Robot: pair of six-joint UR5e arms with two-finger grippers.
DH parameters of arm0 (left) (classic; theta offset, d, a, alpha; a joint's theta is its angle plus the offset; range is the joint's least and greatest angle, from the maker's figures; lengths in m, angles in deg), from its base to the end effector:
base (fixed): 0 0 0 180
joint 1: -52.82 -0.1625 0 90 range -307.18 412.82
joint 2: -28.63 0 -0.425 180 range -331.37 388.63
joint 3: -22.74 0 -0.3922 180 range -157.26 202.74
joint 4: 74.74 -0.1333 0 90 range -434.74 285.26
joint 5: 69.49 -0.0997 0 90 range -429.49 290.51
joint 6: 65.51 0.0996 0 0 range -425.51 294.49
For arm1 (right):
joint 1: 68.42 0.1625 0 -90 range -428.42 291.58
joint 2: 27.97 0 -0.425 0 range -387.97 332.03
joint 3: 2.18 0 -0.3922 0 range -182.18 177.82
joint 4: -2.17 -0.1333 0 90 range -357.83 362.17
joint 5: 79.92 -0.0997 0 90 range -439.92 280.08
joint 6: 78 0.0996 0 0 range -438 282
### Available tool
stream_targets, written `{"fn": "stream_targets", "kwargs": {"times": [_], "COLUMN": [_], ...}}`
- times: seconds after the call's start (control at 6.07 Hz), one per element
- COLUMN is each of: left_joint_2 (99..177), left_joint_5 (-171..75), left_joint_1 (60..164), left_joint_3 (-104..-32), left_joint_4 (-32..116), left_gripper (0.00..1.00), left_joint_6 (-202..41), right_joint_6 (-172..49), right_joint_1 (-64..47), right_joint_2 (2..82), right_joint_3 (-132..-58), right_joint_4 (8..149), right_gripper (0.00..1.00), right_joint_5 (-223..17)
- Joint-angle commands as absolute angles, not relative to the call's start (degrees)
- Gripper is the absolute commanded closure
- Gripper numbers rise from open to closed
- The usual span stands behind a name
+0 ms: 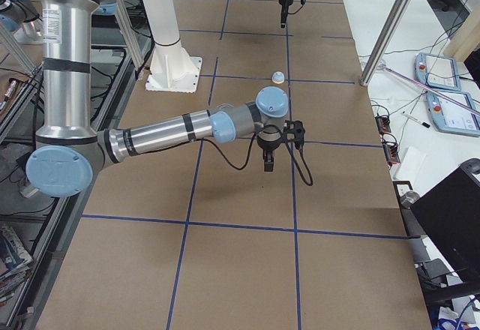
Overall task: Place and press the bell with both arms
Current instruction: 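Withdraw the left arm while the right arm reaches toward the bell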
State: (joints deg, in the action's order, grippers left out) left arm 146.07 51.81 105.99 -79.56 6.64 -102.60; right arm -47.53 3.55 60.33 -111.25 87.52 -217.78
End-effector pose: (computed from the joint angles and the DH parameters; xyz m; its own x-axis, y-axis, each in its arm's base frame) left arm 0.3104 -0.5506 0.3103 0.7266 0.1668 -0.6665 -0.0940 0.9851 0.1441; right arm -0.0976 -0.4920 0.4658 0.6067 -0.0043 0.7949 -0.0326 0.9990 0.0304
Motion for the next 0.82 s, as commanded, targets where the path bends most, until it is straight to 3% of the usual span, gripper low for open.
{"fn": "stream_targets", "kwargs": {"times": [0.0, 0.33, 0.66], "left_joint_2": [134.7, 126.9, 120.7], "left_joint_5": [55.2, 61.6, 61.7], "left_joint_1": [117.6, 127.8, 133.0], "left_joint_3": [-84.0, -82.6, -82.1], "left_joint_4": [6.5, 6.7, 7.5], "left_gripper": [0.0, 0.0, 0.0], "left_joint_6": [-85.8, -73.4, -68.9], "right_joint_6": [-28.5, -13.3, -4.7], "right_joint_1": [-7.6, -21.3, -29.6], "right_joint_2": [48.4, 36.9, 21.3], "right_joint_3": [-111.2, -109.8, -102.1], "right_joint_4": [87.9, 90.8, 98.5], "right_gripper": [0.0, 0.0, 0.0], "right_joint_5": [-214.3, -204.2, -198.0]}}
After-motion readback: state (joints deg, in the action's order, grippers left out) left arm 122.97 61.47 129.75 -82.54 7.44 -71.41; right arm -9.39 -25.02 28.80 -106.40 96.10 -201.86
